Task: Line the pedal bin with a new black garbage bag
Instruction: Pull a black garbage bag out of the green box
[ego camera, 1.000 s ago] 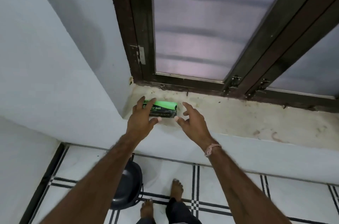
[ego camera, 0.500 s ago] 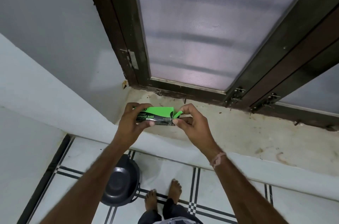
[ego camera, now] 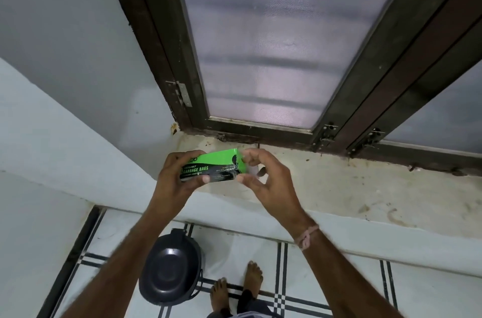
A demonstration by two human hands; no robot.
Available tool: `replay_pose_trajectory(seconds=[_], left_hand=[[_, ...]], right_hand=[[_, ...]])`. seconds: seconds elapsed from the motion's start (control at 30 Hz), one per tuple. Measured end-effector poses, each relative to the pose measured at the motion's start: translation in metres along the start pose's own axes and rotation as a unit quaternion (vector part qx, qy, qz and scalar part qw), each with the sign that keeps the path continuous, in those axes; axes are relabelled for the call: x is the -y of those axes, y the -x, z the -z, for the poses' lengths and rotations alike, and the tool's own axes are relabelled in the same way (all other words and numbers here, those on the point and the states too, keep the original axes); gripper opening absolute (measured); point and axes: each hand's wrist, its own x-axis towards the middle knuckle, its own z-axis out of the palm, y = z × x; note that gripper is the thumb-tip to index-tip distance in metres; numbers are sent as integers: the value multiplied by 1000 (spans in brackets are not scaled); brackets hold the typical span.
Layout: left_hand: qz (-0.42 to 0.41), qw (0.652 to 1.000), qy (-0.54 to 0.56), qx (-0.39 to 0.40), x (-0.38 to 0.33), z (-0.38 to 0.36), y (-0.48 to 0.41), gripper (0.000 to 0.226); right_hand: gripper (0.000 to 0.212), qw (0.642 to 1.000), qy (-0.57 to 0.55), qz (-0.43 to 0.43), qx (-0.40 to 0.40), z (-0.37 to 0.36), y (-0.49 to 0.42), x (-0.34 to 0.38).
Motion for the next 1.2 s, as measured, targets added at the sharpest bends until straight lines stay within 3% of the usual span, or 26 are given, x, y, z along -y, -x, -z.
replay_pose_trajectory(seconds=[0.17,0.37,0.67,0.83,1.07,1.2], left_hand=[[-6,1000,-13,-5,-2,3,5,53],[5,1000,-10,-15,-2,5,10,52],[-15,999,-27,-10,-6,15,13,51],[-21,999,-39,2,-4,18,10,54],[-64,997,-38,29,-11,18,4,52],[-94,989,-97,52,-20,22,-2,58]], right_hand=[[42,998,-49,-46,-12,-8,5,7],[10,991,-118,-33,-47,-12,20,17],[29,982,-179,-52,-11,-15,23,26],[51,974,-212,-82,14,-16,16,25],[55,980,-164,-110,-8,-23,17,24],[53,975,-174,-138,-20,-25,18,21]])
